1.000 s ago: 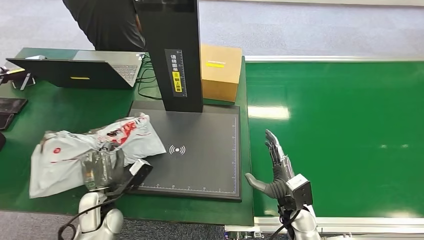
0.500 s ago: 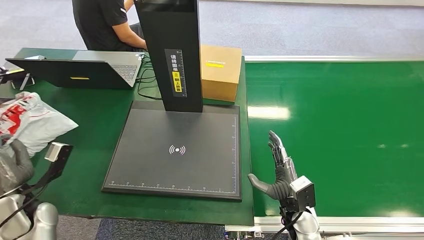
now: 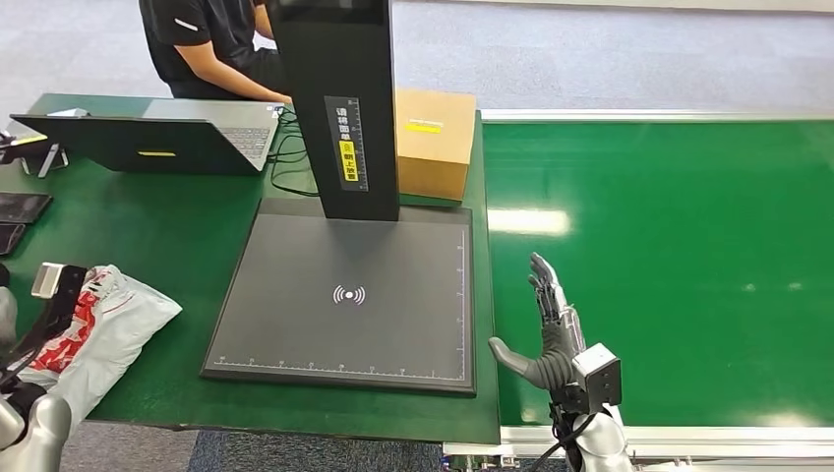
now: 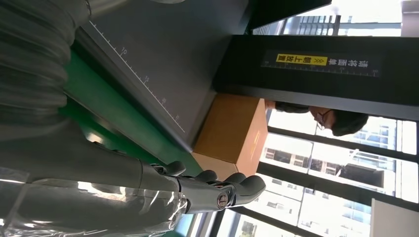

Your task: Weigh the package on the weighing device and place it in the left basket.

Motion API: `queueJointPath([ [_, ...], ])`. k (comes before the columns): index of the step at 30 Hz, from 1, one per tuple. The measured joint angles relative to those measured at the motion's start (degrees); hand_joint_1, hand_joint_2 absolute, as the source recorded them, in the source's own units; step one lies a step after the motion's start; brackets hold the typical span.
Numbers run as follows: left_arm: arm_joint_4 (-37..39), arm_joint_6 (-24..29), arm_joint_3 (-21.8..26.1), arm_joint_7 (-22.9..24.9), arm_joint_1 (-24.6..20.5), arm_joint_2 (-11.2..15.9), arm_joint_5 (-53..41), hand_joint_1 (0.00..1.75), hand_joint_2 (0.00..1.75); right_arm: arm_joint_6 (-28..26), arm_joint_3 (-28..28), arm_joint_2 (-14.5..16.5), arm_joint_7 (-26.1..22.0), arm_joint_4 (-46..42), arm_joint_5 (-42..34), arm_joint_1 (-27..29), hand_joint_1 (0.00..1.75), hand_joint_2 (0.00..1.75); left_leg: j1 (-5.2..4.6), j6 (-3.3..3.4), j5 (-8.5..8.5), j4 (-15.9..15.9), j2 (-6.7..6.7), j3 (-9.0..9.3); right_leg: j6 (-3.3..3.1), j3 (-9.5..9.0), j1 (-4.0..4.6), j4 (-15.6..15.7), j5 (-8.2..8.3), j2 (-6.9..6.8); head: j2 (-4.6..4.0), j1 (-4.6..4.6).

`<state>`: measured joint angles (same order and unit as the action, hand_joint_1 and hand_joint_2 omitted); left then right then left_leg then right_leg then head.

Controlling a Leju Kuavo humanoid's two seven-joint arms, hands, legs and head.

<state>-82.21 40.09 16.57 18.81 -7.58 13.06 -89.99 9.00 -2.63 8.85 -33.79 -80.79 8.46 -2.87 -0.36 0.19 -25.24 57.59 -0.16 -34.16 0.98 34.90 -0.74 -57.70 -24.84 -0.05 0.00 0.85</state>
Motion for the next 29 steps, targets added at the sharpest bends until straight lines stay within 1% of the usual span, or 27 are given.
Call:
queueJointPath([
  [4,1.31,0.0,-2.04,0.21,-0.15,0.5,0.0,0.0,1.75,-0.25,0.01,0.0,0.09,0.0,-0.12,-0.01,0.0,1.75,-0.01,0.01,-0.01,0.0,-0.02,-0.01,0.01,0.0,-0.01,0.01,0.0,-0.02,0.0,0.0],
  [5,1.48,0.0,-2.35,-0.74,-0.31,0.39,0.1,0.0,1.75,-0.26,0.01,0.0,0.15,-0.01,-0.13,0.0,0.0,1.75,-0.01,0.01,-0.01,0.01,-0.01,-0.01,0.01,0.0,-0.01,0.02,0.0,-0.02,0.0,0.0],
  [6,1.58,0.0,-2.43,-2.69,-0.58,0.07,0.53,0.0,1.75,-0.27,0.01,0.0,0.22,-0.01,-0.15,0.0,0.0,1.75,-0.02,0.02,-0.01,0.01,-0.01,-0.01,0.01,0.0,-0.01,0.02,0.0,-0.02,0.0,0.0],
  [7,1.67,0.0,-2.16,-6.05,-1.02,-0.58,1.54,0.0,1.75,-0.29,0.01,0.0,0.29,-0.02,-0.18,0.01,0.0,1.75,-0.02,0.02,-0.01,0.01,-0.03,-0.01,0.01,0.01,-0.01,0.03,0.01,-0.03,0.0,0.01],
  [8,1.81,0.0,-1.27,-11.15,-1.71,-1.7,3.72,0.0,1.75,-0.34,0.01,0.0,0.34,-0.03,-0.21,0.02,0.0,1.75,-0.02,0.02,-0.01,0.02,-0.05,-0.01,0.02,0.0,-0.01,0.03,0.01,-0.05,0.0,0.01],
  [9,2.21,0.0,0.34,-18.44,-2.75,-3.43,7.5,0.0,1.75,-0.4,0.01,0.0,0.38,-0.04,-0.24,0.03,0.0,1.75,-0.03,0.02,-0.01,0.02,-0.08,-0.02,0.03,-0.01,-0.01,0.03,0.02,-0.08,0.0,-0.01],
  [10,2.85,-0.08,2.56,-26.97,-3.95,-5.42,12.67,0.0,1.75,-0.46,0.01,0.0,0.39,-0.05,-0.26,0.05,0.0,1.75,-0.03,0.02,-0.01,0.02,-0.09,-0.02,0.04,-0.01,-0.01,0.03,0.03,-0.09,0.0,-0.01],
  [12,4.47,-1.51,6.85,-44.17,-5.93,-9.32,27.01,0.0,1.75,-0.52,0.01,-0.01,0.41,-0.07,-0.28,0.1,0.0,1.75,-0.04,0.02,-0.01,0.02,-0.01,0.01,0.05,-0.02,-0.02,0.03,0.06,-0.02,0.0,-0.02],
  [13,5.02,-3.79,7.89,-49.94,-6.35,-10.72,35.41,0.0,1.75,-0.53,-0.01,-0.01,0.41,-0.07,-0.28,0.14,0.0,1.75,-0.05,0.03,-0.02,0.03,0.06,0.03,0.04,-0.01,-0.03,0.03,0.07,0.03,0.0,-0.01],
  [14,5.25,-7.76,7.96,-53.33,-6.42,-11.95,44.78,0.0,1.75,-0.5,-0.02,-0.02,0.39,-0.05,-0.28,0.15,0.0,1.75,-0.05,0.03,-0.02,0.03,0.11,0.04,0.05,0.0,-0.03,0.04,0.07,0.08,0.0,-0.01],
  [15,5.09,-13.67,7.3,-54.7,-6.15,-13.14,54.82,0.0,1.75,-0.4,-0.03,-0.02,0.32,0.0,-0.28,0.09,0.0,1.75,-0.06,0.04,-0.03,0.04,0.12,0.04,0.05,0.0,-0.03,0.04,0.07,0.09,0.0,0.01],
  [17,3.85,-31.01,4.64,-54.83,-4.81,-15.13,74.39,0.0,1.75,0.06,0.03,-0.03,0.01,0.33,-0.28,-0.26,0.0,1.75,-0.06,0.05,-0.03,0.04,0.07,0.01,0.07,0.0,-0.03,0.05,0.06,0.05,0.0,0.01],
  [18,3.11,-39.95,2.92,-55.1,-4.0,-16.01,81.58,0.0,1.75,0.31,0.11,-0.04,-0.22,0.62,-0.28,-0.56,0.0,1.75,-0.06,0.05,-0.03,0.04,0.04,-0.02,0.07,0.0,-0.03,0.05,0.05,0.03,0.0,0.01],
  [19,2.49,-47.53,1.15,-55.52,-3.35,-16.78,85.78,0.0,1.75,0.48,0.25,-0.04,-0.4,0.96,-0.26,-0.91,0.0,1.75,-0.05,0.05,-0.03,0.05,0.01,-0.05,0.07,0.0,-0.03,0.05,0.05,0.01,0.0,-0.01],
  [20,2.08,-52.32,-0.56,-56.0,-2.94,-17.52,86.84,0.0,1.75,0.55,0.43,-0.04,-0.53,1.3,-0.22,-1.27,0.0,1.75,-0.06,0.05,-0.03,0.04,-0.01,-0.06,0.07,0.01,-0.04,0.04,0.06,0.0,0.0,-0.02],
  [21,1.81,-55.02,-2.09,-56.32,-2.66,-18.22,86.63,0.0,1.75,0.56,0.63,-0.04,-0.61,1.6,-0.18,-1.62,0.0,1.75,-0.06,0.06,-0.04,0.04,0.0,-0.06,0.08,0.01,-0.04,0.04,0.06,0.01,0.0,-0.02],
  [22,1.64,-56.05,-3.49,-56.34,-2.46,-18.93,85.83,0.0,1.75,0.55,0.82,-0.04,-0.63,1.86,-0.14,-1.89,0.0,1.75,-0.07,0.06,-0.04,0.05,0.01,-0.05,0.08,0.01,-0.05,0.05,0.06,0.02,0.0,-0.02],
  [26,1.55,-56.37,-8.34,-54.67,-1.53,-21.44,86.22,0.0,1.75,0.53,1.31,-0.04,-0.64,2.72,-0.1,-2.76,0.0,1.75,-0.07,0.07,-0.04,0.06,-0.01,-0.06,0.08,0.01,-0.05,0.05,0.06,-0.01,0.0,-0.01],
  [29,1.56,-56.24,-10.84,-54.39,-1.22,-22.37,86.47,0.0,1.75,0.52,1.43,-0.04,-0.64,3.1,-0.09,-3.21,0.0,1.75,-0.06,0.07,-0.04,0.05,-0.02,-0.06,0.08,0.01,-0.04,0.05,0.06,-0.02,0.0,-0.01],
])
